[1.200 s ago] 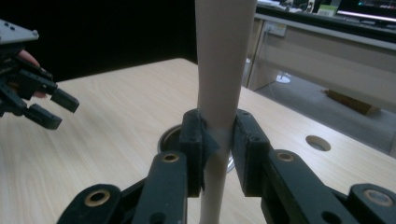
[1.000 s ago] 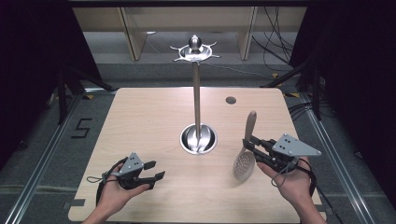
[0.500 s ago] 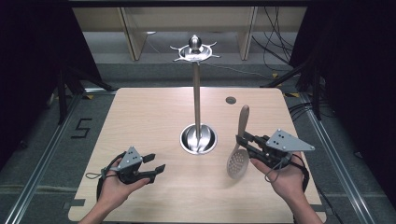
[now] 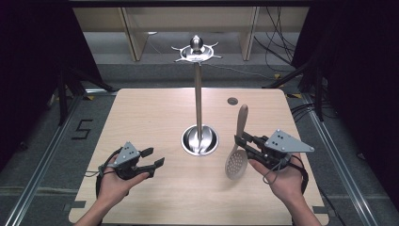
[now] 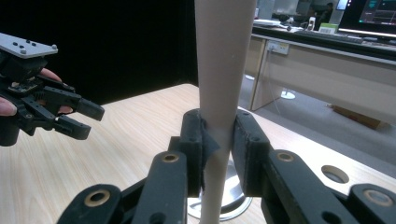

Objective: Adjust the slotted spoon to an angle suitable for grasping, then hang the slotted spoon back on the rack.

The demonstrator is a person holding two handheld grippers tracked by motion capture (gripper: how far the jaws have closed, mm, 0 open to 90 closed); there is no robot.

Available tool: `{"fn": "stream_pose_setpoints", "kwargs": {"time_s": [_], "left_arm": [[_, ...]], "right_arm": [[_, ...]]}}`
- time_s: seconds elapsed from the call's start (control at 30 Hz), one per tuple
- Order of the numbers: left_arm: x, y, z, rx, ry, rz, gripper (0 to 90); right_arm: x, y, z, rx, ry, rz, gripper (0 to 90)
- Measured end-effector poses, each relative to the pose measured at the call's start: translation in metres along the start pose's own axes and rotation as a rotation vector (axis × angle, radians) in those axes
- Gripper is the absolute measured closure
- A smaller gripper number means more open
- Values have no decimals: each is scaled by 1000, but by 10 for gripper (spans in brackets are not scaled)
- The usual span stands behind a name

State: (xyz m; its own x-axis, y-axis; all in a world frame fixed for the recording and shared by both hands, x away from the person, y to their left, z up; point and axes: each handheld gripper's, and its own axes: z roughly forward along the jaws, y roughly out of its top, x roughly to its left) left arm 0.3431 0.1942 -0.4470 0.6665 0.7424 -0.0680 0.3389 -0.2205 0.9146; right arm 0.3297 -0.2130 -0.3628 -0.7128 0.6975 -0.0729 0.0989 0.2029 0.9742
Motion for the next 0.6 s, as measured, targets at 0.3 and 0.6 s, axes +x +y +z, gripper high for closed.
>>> {"fn": "stream_pose_setpoints", "kwargs": {"time_s": [0.3,0.6], "left_arm": [[-8,17,-1,-47,-30,-25,365],[-24,47,11,-95,-90,-5,353]], "right_arm": [[2,-3,8,4,7,-11,761],[1,-2,14,46,8,42,760]]}}
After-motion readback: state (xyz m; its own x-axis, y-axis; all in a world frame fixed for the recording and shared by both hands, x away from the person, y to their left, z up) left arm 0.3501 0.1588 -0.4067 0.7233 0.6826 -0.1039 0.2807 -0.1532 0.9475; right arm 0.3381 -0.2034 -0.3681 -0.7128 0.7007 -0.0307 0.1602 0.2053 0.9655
